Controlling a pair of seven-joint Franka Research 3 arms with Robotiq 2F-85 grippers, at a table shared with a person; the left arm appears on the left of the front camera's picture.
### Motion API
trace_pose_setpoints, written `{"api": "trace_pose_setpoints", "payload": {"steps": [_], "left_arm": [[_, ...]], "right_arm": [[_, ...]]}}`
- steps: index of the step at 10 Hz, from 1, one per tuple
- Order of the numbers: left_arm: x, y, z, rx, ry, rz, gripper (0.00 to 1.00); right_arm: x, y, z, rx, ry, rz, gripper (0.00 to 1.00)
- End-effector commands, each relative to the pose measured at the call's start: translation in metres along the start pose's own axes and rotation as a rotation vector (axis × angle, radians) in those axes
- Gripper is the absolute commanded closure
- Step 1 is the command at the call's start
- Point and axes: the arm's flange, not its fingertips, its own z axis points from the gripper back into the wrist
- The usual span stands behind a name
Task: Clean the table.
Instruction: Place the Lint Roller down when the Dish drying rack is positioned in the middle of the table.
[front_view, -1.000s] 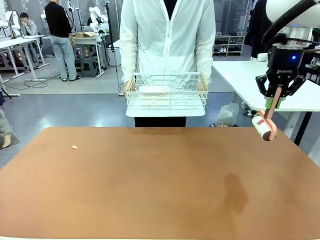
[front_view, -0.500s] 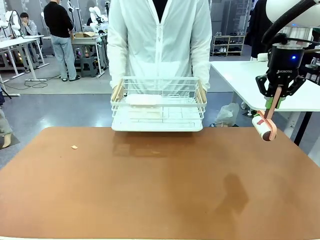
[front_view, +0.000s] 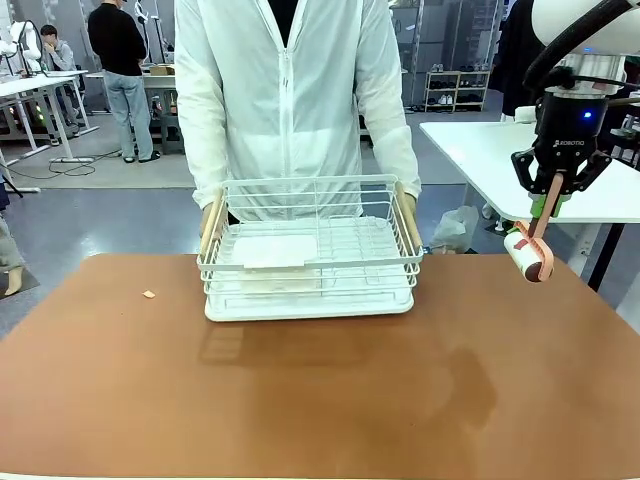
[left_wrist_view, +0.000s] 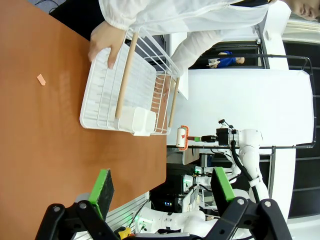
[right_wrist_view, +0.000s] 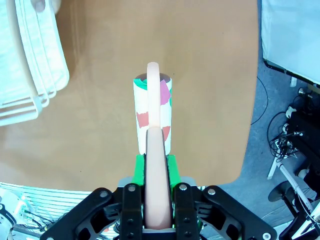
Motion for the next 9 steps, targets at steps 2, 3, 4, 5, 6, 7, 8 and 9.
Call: {"api": "trace_pose_setpoints", "payload": {"steps": [2,3,4,5,6,7,8,9], "left_arm": [[-0.0004,-0.0011,0.0027,-0.026,-0.001,-0.007,0.00],[-0.0004,-0.0011,0.0027,-0.026,-0.001,-0.007,0.00],[-0.0004,-0.0011,0.0027,-0.026,-0.001,-0.007,0.00],[-0.0004,-0.0011,0.0027,-0.026,-0.001,-0.007,0.00],[-0.0004,-0.0011,0.0027,-0.026,-0.001,-0.007,0.00],[-0.0004,-0.0011,0.0027,-0.026,-0.001,-0.007,0.00],[-0.0004,-0.0011,0.0027,-0.026,-0.001,-0.007,0.00],[-0.0004,-0.0011,0.0027,-0.026,-0.001,-0.007,0.00]], "right_arm": [[0.0011,0.0014,0.0038,-0.011,0.007,-0.006,0.79],[0.0011,0.0014,0.0038,-0.011,0.007,-0.006,0.79],[0.0011,0.0014,0.0038,-0.011,0.007,-0.006,0.79],[0.0011,0.0014,0.0038,-0.011,0.007,-0.006,0.79],[0.0011,0.0014,0.0038,-0.011,0.007,-0.006,0.79],[0.0011,0.0014,0.0038,-0.011,0.007,-0.006,0.79],[0.0011,0.0014,0.0038,-0.011,0.007,-0.006,0.79],[0.0011,0.0014,0.0038,-0.011,0.007,-0.006,0.79]]}}
